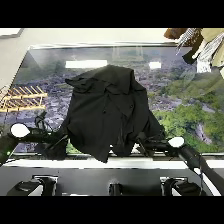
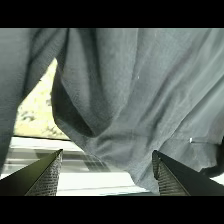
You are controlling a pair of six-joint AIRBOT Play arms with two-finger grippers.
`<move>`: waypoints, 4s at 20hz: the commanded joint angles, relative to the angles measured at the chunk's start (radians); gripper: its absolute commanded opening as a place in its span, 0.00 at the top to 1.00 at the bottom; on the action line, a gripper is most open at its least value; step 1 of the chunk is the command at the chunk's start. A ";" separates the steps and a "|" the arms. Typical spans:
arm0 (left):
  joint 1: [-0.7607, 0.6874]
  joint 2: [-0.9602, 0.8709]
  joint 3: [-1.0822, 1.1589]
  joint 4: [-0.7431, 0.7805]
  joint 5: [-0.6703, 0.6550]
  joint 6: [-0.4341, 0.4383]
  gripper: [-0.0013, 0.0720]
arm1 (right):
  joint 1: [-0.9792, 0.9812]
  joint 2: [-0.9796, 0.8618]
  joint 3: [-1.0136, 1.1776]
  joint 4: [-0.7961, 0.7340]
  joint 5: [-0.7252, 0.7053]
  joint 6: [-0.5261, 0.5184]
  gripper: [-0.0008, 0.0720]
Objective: Fold the clothes and pants, and hang the long-sleeved shirts on hangers.
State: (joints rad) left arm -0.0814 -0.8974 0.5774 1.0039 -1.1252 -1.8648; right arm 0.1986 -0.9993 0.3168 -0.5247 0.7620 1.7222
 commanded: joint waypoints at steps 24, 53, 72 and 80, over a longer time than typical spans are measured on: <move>-0.122 -0.207 0.017 0.079 0.179 -0.042 0.11 | 0.084 0.062 -0.004 0.120 -0.085 -0.006 0.95; -0.018 0.124 1.276 0.082 0.231 0.312 0.96 | 0.084 0.127 1.830 -0.845 0.431 0.193 0.95; -0.020 -0.346 0.969 0.130 0.267 0.200 0.96 | 0.084 -0.526 1.693 -1.044 0.128 0.399 0.95; -0.020 -0.776 0.969 0.097 0.352 0.196 0.96 | 0.084 -0.932 1.684 -1.011 0.147 0.421 0.87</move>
State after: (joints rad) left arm -0.1009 -1.5547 1.5494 1.1275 -0.7864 -1.6676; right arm 0.2817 -1.8206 2.0048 -1.5635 0.8860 2.1323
